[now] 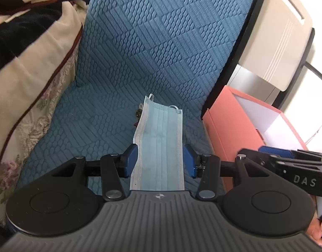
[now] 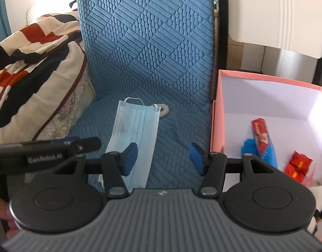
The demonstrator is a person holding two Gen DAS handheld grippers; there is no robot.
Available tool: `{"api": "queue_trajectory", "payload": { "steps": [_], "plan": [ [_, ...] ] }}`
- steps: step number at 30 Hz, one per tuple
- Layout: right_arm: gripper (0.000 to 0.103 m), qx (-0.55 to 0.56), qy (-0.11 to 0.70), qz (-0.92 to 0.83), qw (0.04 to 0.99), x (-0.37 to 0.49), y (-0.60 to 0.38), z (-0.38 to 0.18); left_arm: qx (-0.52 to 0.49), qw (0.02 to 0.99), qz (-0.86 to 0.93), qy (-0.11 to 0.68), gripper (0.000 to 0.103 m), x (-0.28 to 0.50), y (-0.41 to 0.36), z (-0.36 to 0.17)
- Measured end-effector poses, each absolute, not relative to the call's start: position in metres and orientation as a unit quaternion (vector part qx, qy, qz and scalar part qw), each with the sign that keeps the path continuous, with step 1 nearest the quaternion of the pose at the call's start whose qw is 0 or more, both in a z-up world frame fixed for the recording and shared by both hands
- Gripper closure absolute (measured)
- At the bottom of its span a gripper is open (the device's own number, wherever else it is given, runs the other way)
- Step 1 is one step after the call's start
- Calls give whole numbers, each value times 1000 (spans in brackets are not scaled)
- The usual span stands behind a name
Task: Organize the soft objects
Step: 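Close the left tool on the blue mask while the right tool moves toward the red pouch, then lift the mask with the left tool while the right tool closes on the red pouch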
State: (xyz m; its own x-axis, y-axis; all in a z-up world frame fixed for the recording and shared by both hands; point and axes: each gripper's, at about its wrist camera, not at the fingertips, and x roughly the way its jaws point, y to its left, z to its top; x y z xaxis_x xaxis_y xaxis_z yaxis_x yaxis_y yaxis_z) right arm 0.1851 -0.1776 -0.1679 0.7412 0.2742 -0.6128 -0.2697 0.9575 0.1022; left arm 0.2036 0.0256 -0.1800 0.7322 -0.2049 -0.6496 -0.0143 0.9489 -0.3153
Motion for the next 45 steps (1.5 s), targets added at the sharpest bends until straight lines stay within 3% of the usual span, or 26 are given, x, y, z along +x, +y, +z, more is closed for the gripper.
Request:
{"api": "queue_trajectory", "payload": {
  "steps": [30, 32, 35, 37, 45],
  "plan": [
    [49, 84, 396, 178, 897, 340, -158, -207, -196, 874, -28, 444, 50, 304, 39, -250],
    [49, 88, 395, 177, 897, 346, -159, -208, -193, 873, -27, 447, 55, 307, 37, -252],
    [49, 92, 397, 173, 897, 354, -162, -213, -185, 873, -33, 451, 73, 309, 33, -255],
    [49, 100, 404, 174, 892, 361, -164, -216, -174, 874, -37, 452, 95, 309, 29, -255],
    [49, 105, 416, 173, 886, 369, -161, -221, -129, 890, -60, 433, 99, 300, 13, -237]
  ]
}}
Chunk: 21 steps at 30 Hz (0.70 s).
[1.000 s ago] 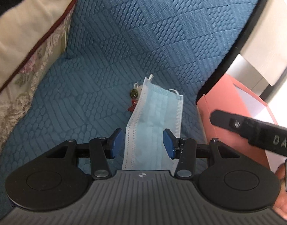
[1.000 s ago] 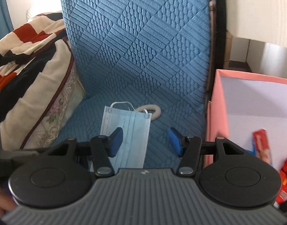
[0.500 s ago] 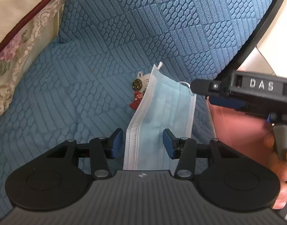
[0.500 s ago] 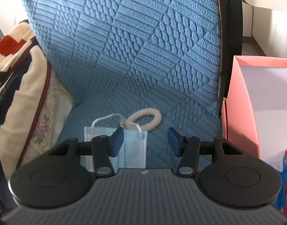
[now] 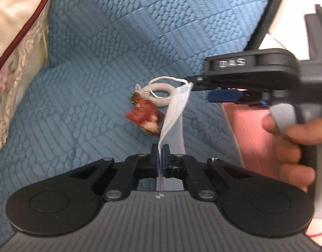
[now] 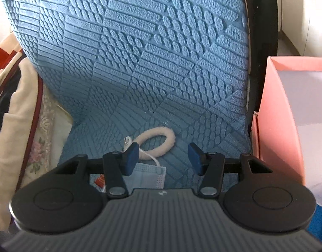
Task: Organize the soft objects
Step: 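Lift the mask with the left tool while the right tool closes on the red pouch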
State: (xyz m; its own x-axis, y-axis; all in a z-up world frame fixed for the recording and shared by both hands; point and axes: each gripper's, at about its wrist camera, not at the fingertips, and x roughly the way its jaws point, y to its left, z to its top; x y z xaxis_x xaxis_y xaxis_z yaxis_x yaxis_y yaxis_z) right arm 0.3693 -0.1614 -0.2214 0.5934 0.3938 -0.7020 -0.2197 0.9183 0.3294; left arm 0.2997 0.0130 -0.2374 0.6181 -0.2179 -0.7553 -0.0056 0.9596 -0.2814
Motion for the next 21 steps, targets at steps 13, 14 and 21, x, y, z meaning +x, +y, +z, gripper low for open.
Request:
{"api": "queue_trajectory", "payload": {
  "steps": [13, 14, 21],
  "plan": [
    [48, 118, 424, 217, 871, 367, -145, -224, -123, 883, -65, 447, 100, 271, 10, -231],
    [48, 119, 424, 222, 870, 367, -140, -224, -126, 882, -60, 450, 100, 269, 13, -231],
    [48, 131, 431, 229, 863, 370, -137, -229, -172, 874, -17, 454, 101, 251, 46, -229]
  ]
}}
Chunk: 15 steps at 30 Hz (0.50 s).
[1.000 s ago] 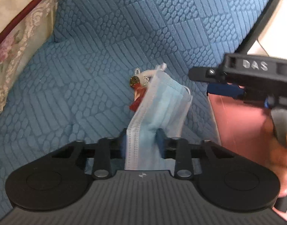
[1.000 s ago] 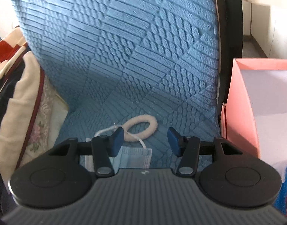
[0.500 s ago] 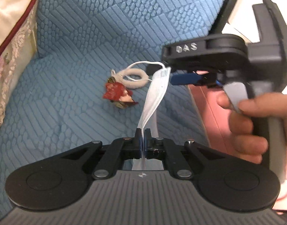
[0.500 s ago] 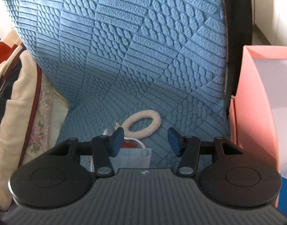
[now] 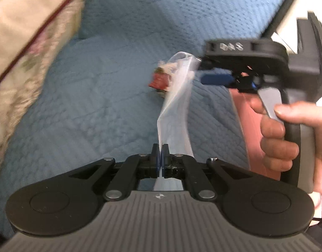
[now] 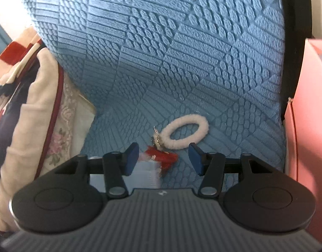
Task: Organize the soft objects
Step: 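Lift the mask with the left tool while the right tool closes on the red pouch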
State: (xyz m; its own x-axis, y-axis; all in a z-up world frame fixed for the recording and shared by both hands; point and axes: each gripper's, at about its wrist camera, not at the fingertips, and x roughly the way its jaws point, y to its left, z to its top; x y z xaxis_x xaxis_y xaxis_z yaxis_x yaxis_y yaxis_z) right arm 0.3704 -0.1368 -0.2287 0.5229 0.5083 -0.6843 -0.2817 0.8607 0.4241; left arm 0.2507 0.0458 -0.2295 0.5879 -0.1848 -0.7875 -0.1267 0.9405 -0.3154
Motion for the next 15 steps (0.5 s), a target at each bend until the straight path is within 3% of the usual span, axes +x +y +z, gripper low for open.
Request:
{"api": "queue_trajectory", "payload": {
  "steps": [7, 15],
  "plan": [
    [47, 142, 447, 219, 856, 375, -134, -242, -228, 880, 19, 416, 101, 240, 73, -216],
    [46, 141, 458, 236, 845, 376, -114, -255, -204, 895, 57, 393, 101, 240, 80, -206]
  ]
}}
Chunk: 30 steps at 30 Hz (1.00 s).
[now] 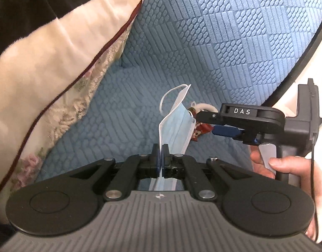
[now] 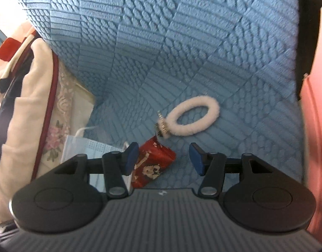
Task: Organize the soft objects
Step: 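Lift the mask with the left tool while the right tool closes on the red pouch, then lift the red pouch with the right tool while the left tool holds the mask up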
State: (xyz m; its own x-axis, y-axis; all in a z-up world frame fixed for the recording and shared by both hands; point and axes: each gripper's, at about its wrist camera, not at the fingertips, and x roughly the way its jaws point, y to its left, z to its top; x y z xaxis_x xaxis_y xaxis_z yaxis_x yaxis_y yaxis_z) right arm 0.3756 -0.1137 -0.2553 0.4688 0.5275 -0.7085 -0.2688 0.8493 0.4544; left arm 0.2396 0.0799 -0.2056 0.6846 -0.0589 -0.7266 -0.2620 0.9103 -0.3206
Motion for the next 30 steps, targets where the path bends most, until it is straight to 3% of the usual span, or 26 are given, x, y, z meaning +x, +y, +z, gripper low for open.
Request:
{"api": "queue_trajectory", "payload": {
  "steps": [10, 15, 30],
  "plan": [
    [44, 95, 459, 248, 848, 376, -86, -260, -195, 889, 86, 406, 101, 251, 84, -219],
    [62, 62, 460, 256, 848, 370, -71, -260, -191, 887, 97, 408, 101, 256, 83, -220],
    [65, 18, 429, 207, 879, 357, -96, -238, -170, 890, 121, 405, 101, 266, 83, -225]
  ]
}}
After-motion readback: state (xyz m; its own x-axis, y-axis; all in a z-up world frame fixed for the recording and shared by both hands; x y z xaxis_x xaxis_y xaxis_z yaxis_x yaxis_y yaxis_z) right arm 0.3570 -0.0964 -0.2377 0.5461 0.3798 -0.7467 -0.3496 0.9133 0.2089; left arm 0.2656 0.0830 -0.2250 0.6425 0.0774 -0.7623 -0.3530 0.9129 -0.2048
